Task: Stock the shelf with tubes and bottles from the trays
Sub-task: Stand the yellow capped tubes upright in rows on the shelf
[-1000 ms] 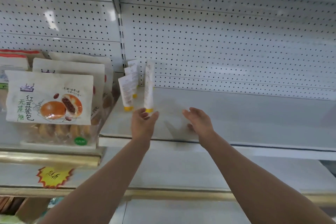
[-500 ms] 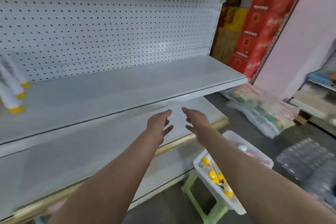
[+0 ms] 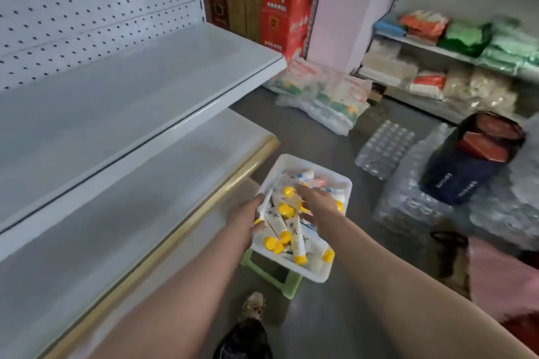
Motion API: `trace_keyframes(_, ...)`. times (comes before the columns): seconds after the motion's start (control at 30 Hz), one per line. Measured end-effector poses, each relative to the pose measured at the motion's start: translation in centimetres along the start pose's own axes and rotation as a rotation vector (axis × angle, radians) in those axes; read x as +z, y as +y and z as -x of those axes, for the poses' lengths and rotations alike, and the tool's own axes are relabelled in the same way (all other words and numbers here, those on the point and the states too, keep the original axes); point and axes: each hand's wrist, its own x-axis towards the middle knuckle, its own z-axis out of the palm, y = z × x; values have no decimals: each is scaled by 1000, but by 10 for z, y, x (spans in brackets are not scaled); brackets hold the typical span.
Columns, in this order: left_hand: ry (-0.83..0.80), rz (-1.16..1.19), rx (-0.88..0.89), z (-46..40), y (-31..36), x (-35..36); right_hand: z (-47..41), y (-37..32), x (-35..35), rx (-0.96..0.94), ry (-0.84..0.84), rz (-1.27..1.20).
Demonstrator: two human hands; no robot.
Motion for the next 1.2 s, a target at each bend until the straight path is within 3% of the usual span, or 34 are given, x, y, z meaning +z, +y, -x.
trace_keyframes(0.3, -68, -272, -260, -103, -33, 36, -85, 47, -8, 371, 142, -57)
trace_keyframes(0.57, -200, -540, -344, -176, -72, 38, -121, 105, -7, 665, 163, -11)
trace_keyframes(0.7, -196, -635, -359, -215, -107, 45, -130, 125, -3, 691, 136, -51)
trace_keyframes(0.9, -139, -740, -360, -226, -97, 63, -148, 140, 5, 671, 122, -106)
trace_keyframes(1.2, -142, -626, -504, -240, -87, 70, -163, 158, 22, 762, 66, -187)
